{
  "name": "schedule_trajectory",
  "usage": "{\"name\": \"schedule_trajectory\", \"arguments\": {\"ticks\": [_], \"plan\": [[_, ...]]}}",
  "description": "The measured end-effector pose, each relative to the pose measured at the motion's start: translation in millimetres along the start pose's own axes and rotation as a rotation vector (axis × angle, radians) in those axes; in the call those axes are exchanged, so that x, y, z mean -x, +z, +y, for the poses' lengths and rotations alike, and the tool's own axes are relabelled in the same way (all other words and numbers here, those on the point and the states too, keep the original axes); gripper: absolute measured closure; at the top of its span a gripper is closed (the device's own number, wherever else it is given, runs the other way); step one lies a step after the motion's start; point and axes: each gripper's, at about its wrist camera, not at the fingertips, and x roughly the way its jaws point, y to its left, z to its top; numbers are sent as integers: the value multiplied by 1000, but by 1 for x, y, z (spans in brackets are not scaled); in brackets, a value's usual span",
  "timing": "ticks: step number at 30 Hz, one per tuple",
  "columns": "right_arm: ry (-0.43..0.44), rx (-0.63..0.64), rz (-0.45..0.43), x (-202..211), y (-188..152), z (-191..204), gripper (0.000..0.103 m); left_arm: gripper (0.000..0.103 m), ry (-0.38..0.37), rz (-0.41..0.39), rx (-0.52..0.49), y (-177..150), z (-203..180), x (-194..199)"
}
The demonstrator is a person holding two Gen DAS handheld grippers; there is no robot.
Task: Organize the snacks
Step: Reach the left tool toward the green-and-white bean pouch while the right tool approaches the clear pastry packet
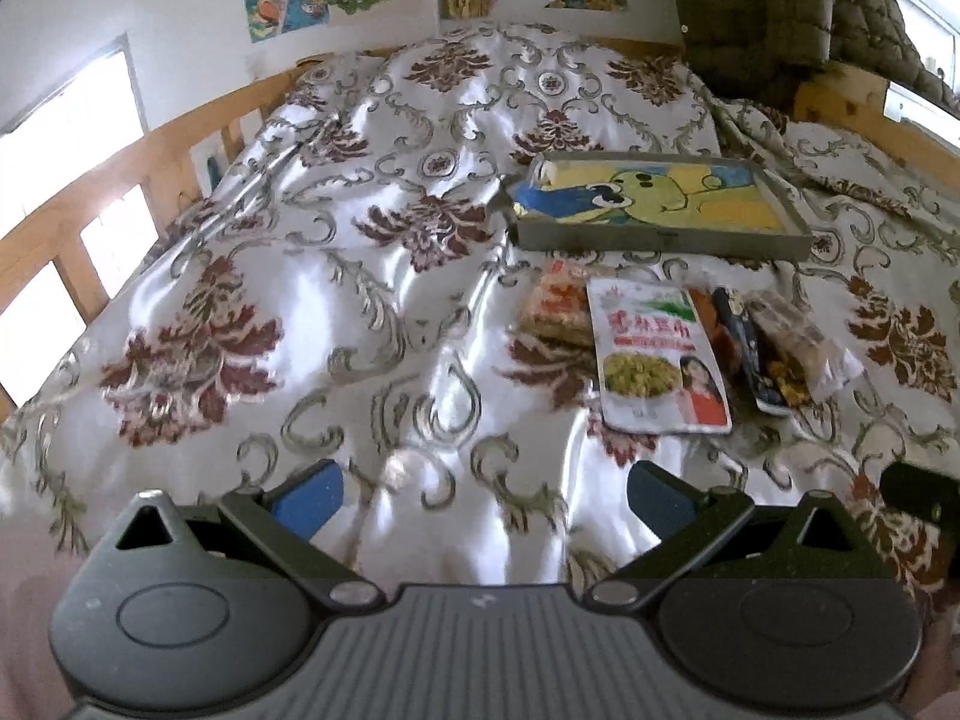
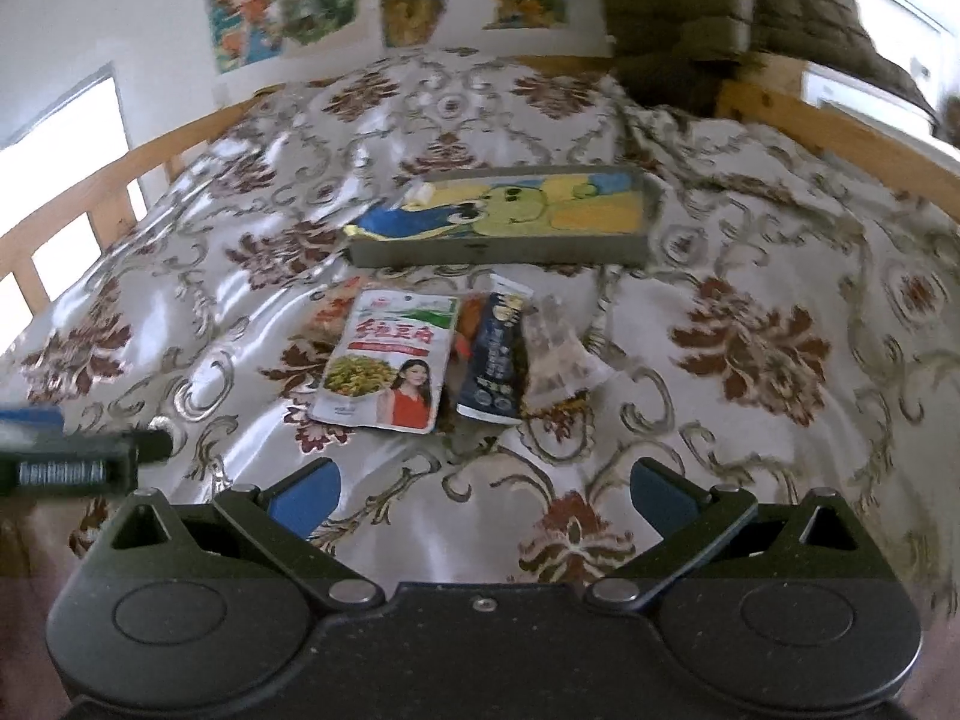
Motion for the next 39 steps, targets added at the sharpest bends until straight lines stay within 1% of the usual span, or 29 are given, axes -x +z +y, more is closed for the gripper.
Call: {"name": "schedule_trajectory", "arguments": {"ticks": [4, 7, 10, 11, 14, 17, 20, 24, 29, 33, 35, 39], "plan": [[-1, 103, -19, -9, 15, 2, 1, 0, -31, 22, -37, 21, -5, -19], [-4, 160, -24, -25, 29, -2, 1, 0, -85, 47, -37, 38, -11, -37], [-24, 222, -13, -49, 46, -8, 1, 0, -132, 66, -33, 55, -22, -59], [-38, 248, -20, -56, 49, -10, 1, 0, -142, 71, -33, 59, -26, -67], [-109, 372, -78, -81, 55, -12, 1, 0, -165, 83, -32, 71, -37, -93], [-150, 449, -109, -106, 58, -17, 1, 0, -187, 103, -19, 77, -47, -120], [-162, 465, -117, -128, 56, -23, 1, 0, -201, 114, -17, 76, -53, -143], [-121, 440, -71, -146, 53, -31, 1, 0, -245, 128, -15, 69, -56, -169], [-104, 435, -26, -162, 47, -26, 1, 0, -300, 146, 15, 65, -49, -184], [-107, 460, -15, -170, 45, -19, 1, 0, -311, 151, 38, 66, -52, -188], [-103, 472, -16, -172, 44, -16, 1, 0, -320, 153, 28, 68, -57, -188], [-98, 497, -6, -175, 40, -13, 2, 0, -324, 117, -49, 68, -74, -184]]}}
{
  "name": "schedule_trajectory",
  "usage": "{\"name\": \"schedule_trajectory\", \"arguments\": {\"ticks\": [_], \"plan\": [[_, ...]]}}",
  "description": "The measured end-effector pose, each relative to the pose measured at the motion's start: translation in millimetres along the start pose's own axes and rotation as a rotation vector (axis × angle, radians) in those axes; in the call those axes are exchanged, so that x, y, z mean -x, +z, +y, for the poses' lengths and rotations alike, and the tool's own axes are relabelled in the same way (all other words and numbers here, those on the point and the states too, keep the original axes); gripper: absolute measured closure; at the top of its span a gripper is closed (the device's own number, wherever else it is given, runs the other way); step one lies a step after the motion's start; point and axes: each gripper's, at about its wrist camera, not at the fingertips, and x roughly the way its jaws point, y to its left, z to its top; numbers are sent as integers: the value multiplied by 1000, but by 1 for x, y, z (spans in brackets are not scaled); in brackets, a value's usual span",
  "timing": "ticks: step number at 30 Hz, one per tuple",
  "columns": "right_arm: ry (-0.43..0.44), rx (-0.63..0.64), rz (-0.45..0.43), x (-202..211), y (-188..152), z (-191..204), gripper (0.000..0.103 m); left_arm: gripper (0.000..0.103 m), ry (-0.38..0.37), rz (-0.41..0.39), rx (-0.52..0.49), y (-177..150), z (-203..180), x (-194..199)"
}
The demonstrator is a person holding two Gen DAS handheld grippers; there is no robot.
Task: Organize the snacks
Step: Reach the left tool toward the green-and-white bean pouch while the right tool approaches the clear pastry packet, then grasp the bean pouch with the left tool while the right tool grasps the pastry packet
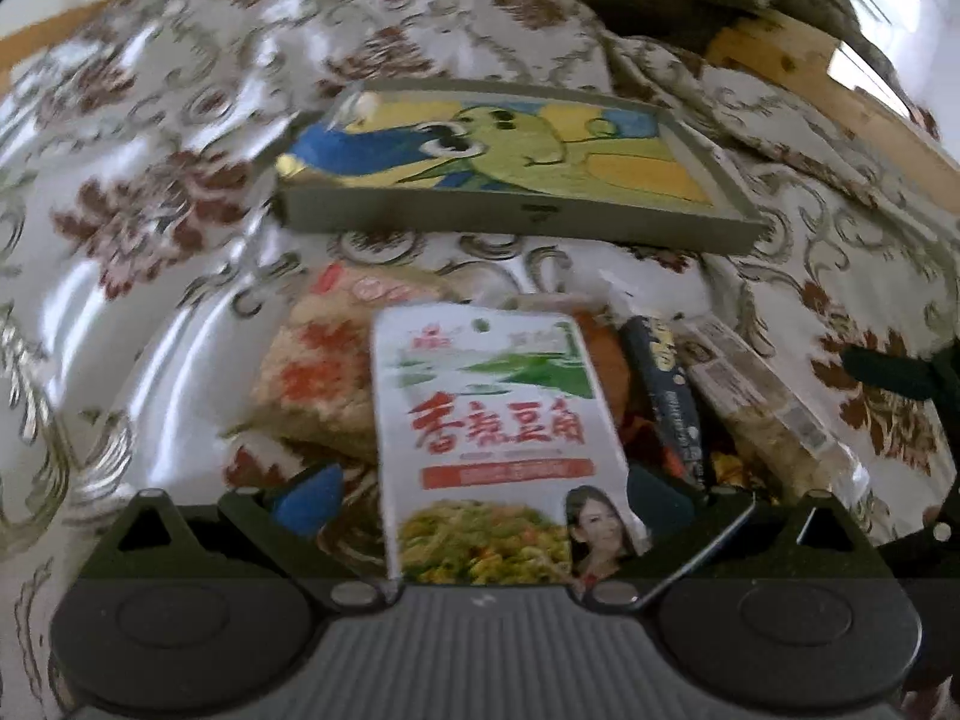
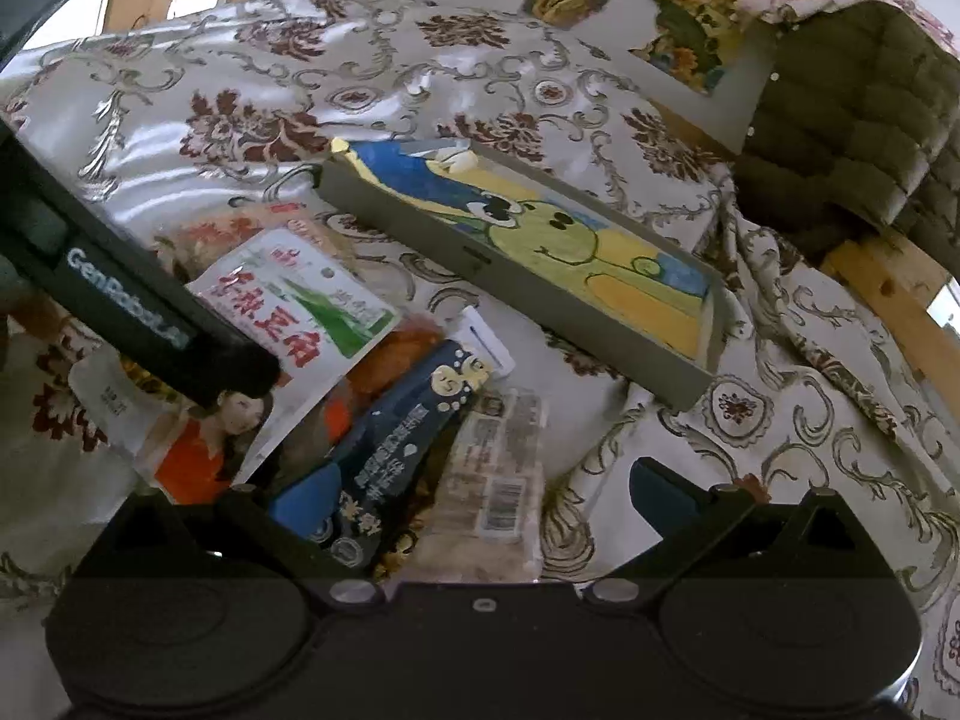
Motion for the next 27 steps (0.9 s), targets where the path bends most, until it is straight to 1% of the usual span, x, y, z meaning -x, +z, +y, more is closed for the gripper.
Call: {"name": "schedule_trajectory", "arguments": {"ticks": [2, 6, 7, 8, 9, 11, 14, 16, 18, 20, 26, 27], "plan": [[-4, 5, 5, -3, -1, 0, 3, 0, 11, 6, -30, 1, -8, -5], [-19, 12, 8, -7, -1, 1, 8, 0, 22, 43, -58, 2, -17, -16], [-24, 17, 10, -8, -2, 1, 9, 0, 28, 52, -65, 2, -17, -19], [-29, 21, 13, -8, -3, 1, 13, 0, 29, 58, -71, 2, -16, -20], [-31, 22, 19, -9, -4, 1, 16, 0, 25, 59, -69, 1, -14, -21], [-34, 15, 25, -10, -5, 0, 16, 0, 22, 66, -56, 1, -11, -22], [-39, 8, 29, -10, -5, -2, 26, 1, 17, 75, -35, 1, -5, -22], [-42, 4, 35, -11, -5, -3, 28, 4, 15, 77, -29, 1, -4, -21], [-40, -6, 45, -12, -7, -4, 32, 7, 19, 76, -28, 2, -3, -19], [-36, -9, 55, -14, -7, -4, 33, 8, 32, 79, -30, 2, -4, -18], [-27, -1, 50, -17, -10, -2, 33, 9, 60, 73, -80, 1, -11, -14], [-23, -1, 48, -17, -10, -2, 36, 11, 63, 72, -84, 1, -12, -12]]}}
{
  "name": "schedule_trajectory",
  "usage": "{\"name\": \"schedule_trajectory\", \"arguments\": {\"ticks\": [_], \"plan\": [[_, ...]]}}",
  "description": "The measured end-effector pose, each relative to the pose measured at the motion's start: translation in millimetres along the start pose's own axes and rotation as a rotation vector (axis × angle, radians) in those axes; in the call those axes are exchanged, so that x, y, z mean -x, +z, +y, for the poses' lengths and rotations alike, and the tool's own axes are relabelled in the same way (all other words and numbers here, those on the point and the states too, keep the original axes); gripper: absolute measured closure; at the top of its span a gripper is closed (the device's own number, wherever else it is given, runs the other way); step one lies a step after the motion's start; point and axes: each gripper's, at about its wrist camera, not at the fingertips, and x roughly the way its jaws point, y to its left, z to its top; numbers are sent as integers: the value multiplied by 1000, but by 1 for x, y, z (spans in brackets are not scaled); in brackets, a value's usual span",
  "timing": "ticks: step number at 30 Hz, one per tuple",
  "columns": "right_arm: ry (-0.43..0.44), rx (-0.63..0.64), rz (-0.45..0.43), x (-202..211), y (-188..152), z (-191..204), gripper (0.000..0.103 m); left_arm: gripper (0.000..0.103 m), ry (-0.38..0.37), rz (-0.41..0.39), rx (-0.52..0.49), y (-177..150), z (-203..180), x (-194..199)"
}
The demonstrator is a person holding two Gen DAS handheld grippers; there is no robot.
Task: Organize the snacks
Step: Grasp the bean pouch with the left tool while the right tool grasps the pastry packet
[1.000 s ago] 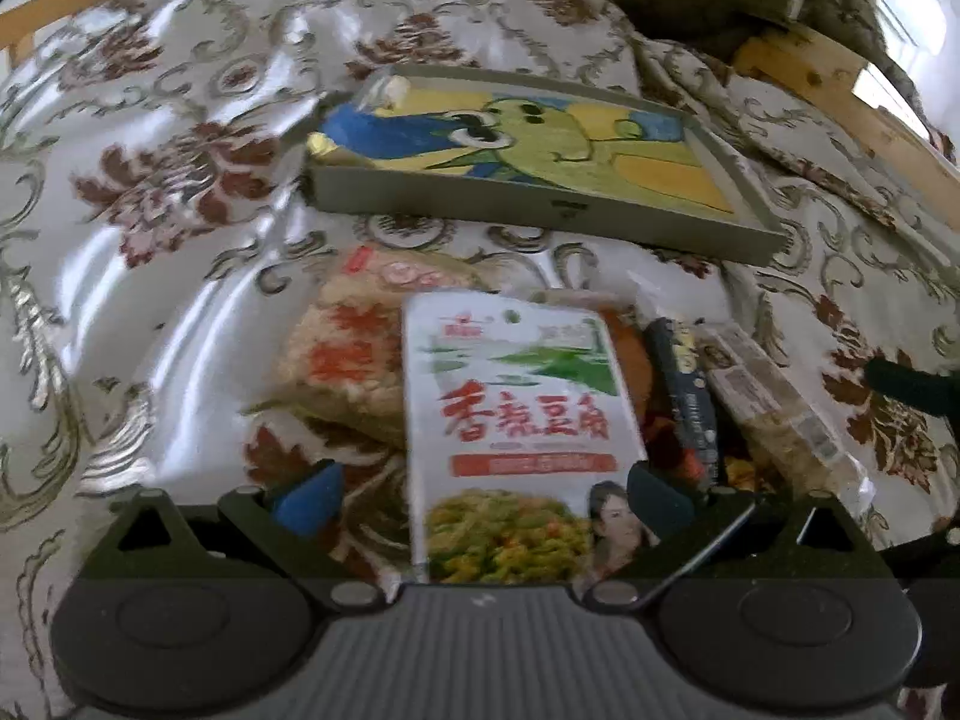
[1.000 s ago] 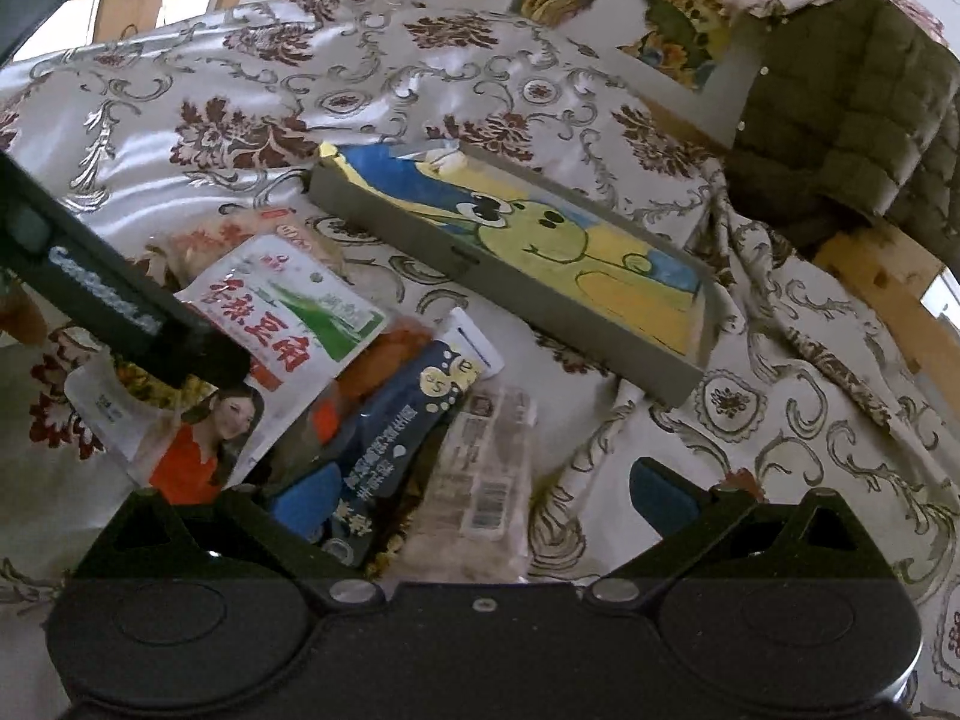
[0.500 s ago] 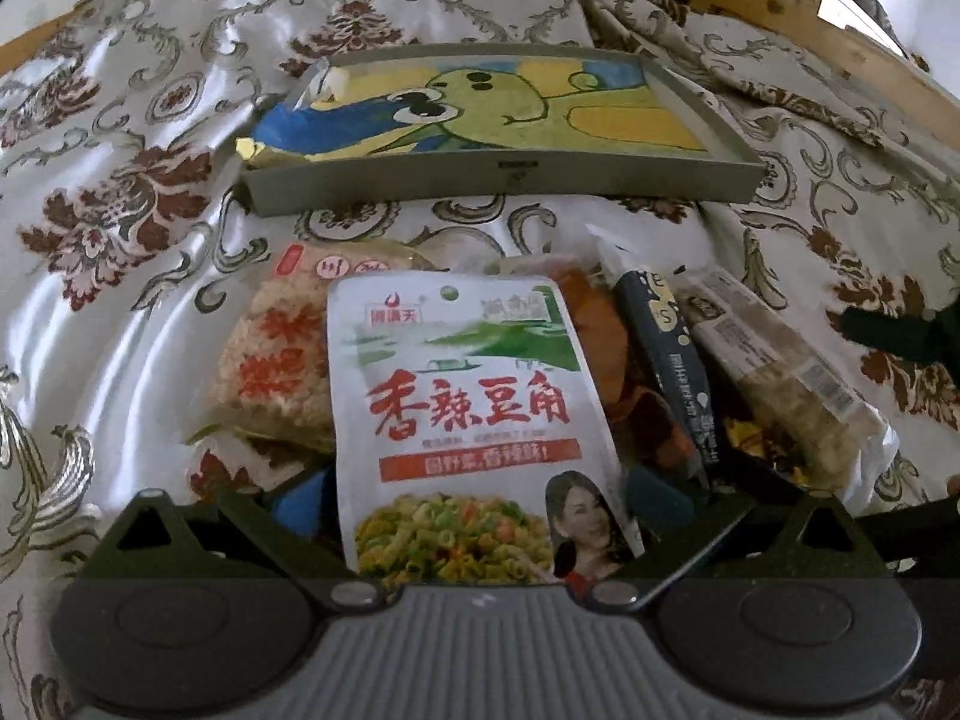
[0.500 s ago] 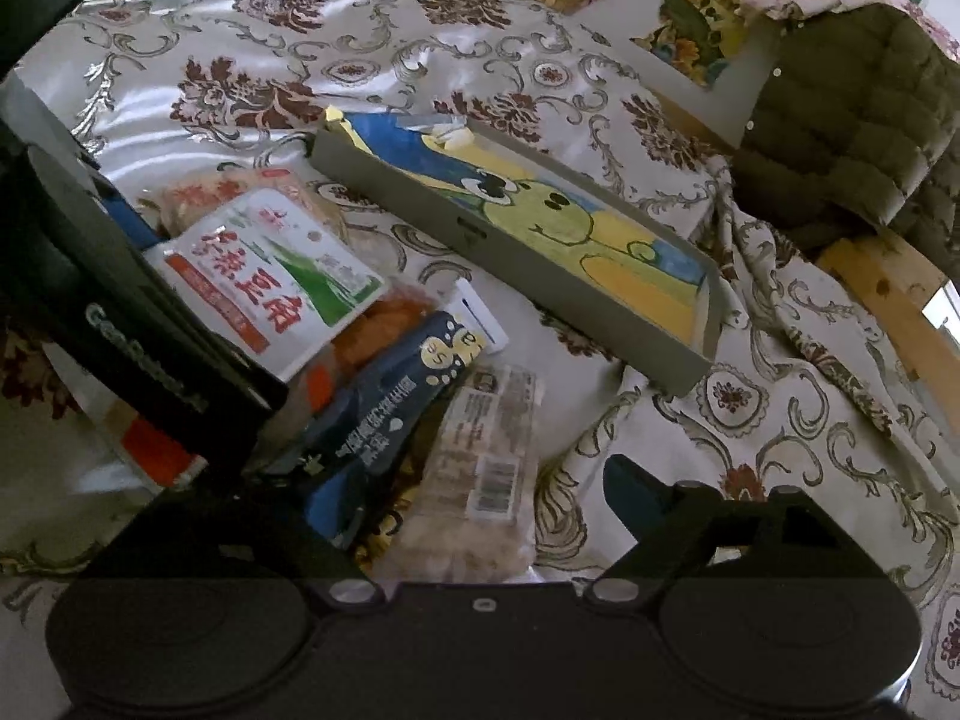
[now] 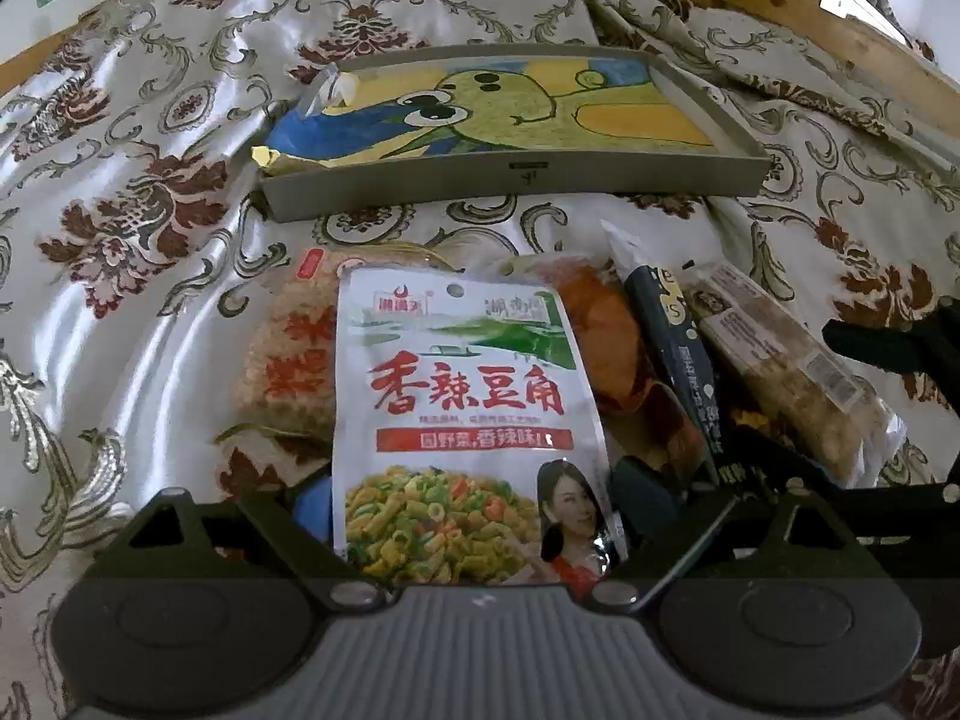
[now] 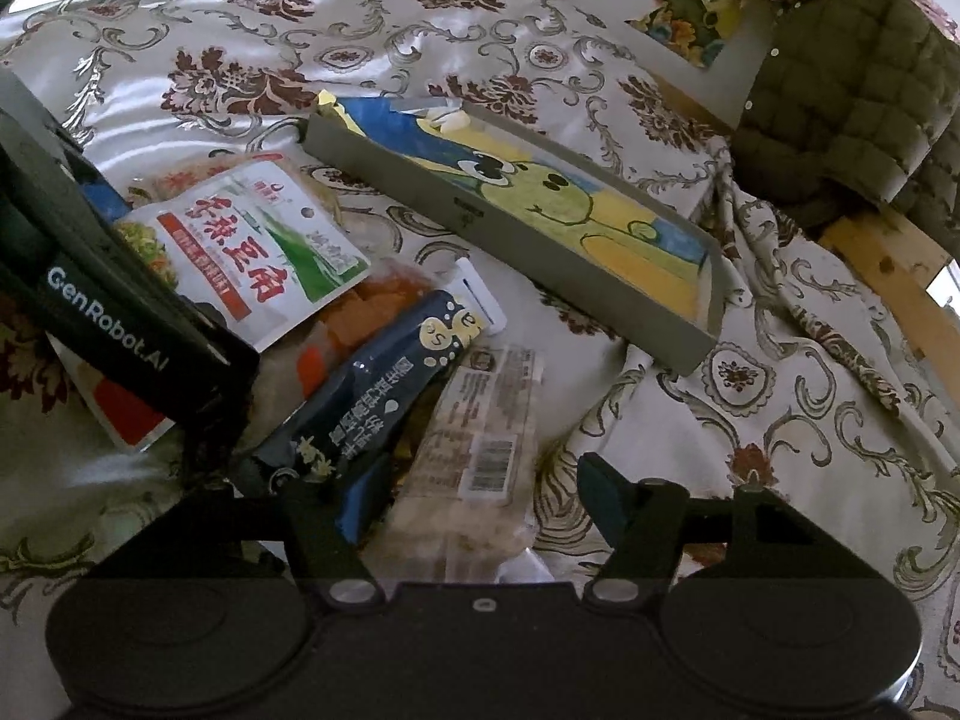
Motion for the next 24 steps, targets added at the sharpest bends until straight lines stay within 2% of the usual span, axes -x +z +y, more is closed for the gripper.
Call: {"name": "schedule_trajectory", "arguments": {"ticks": [1, 3, 5, 9, 12, 13, 17, 20, 24], "plan": [[8, -2, -1, 0, 0, 0, 39, 21, 6, -8, -3, -1, 0, 3], [35, -14, 0, 1, 1, -1, 51, 30, -5, -33, -5, -2, 1, 11], [33, -15, -1, 2, 1, 0, 51, 34, -9, -37, -11, -3, 3, 15], [38, -31, 6, 1, 2, -2, 53, 34, -55, -24, 32, -5, 11, 12], [39, -32, 4, 2, 1, -2, 52, 35, -128, 7, 144, -2, 27, 6], [38, -30, 3, 2, 1, -3, 52, 38, -156, 7, 189, -1, 34, 6], [39, -32, 2, 2, 1, -2, 52, 41, -242, -15, 294, -2, 50, 12], [42, -37, 2, 3, 1, -2, 52, 41, -289, -48, 304, -2, 54, 22], [42, -35, 2, 3, 1, -3, 52, 41, -337, -121, 256, -1, 46, 37]]}}
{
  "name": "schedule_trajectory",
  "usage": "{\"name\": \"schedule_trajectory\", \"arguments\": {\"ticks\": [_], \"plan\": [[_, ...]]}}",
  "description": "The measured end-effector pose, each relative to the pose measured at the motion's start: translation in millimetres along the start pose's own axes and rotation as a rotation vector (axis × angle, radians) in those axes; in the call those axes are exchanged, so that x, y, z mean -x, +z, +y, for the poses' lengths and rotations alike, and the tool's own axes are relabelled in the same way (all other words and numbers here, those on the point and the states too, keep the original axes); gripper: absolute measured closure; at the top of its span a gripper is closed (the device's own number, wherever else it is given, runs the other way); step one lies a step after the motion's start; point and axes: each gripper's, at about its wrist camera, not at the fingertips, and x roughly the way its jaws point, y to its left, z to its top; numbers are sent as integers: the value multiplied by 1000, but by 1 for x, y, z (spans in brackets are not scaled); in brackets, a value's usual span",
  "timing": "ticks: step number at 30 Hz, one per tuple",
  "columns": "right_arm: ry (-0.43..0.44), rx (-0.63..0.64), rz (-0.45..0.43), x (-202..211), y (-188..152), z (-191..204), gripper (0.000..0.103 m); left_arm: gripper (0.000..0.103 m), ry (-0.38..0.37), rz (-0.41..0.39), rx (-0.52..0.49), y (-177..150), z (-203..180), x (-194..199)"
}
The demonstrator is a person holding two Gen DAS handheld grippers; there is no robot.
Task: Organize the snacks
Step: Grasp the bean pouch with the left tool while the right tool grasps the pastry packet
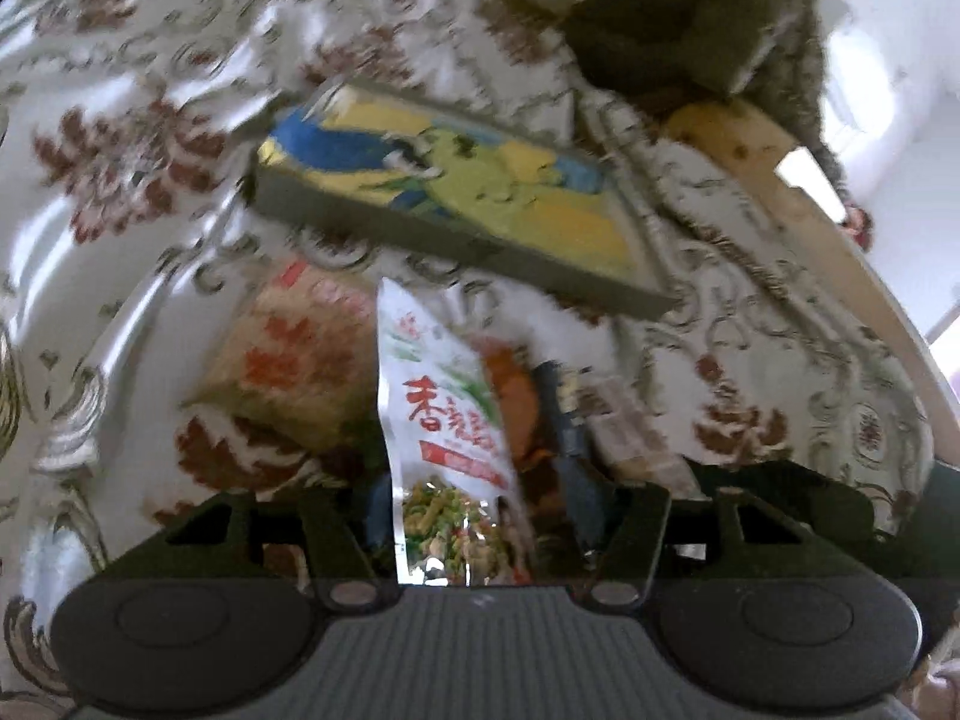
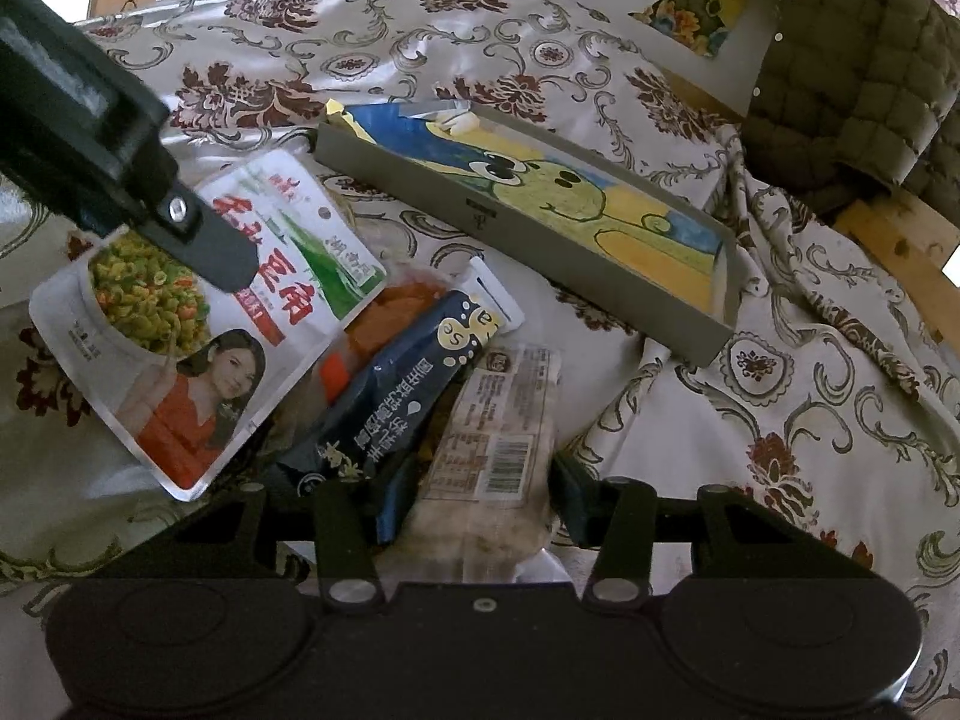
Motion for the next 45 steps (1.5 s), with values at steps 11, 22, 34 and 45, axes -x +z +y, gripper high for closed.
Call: {"name": "schedule_trajectory", "arguments": {"ticks": [11, 22, 34, 45], "plan": [[-13, -22, -31, 7, 4, -4, 56, 54, -2, -8, -197, -4, -46, -22], [-14, -57, -5, -5, 2, -5, 56, 58, 158, 13, -87, -3, -17, -38], [-29, -87, -32, -13, 2, -6, 61, 77, 174, -30, -5, -1, -1, -33], [-24, -85, -46, -1, 3, -6, 64, 87, 203, -74, -156, -13, -25, -25]]}}
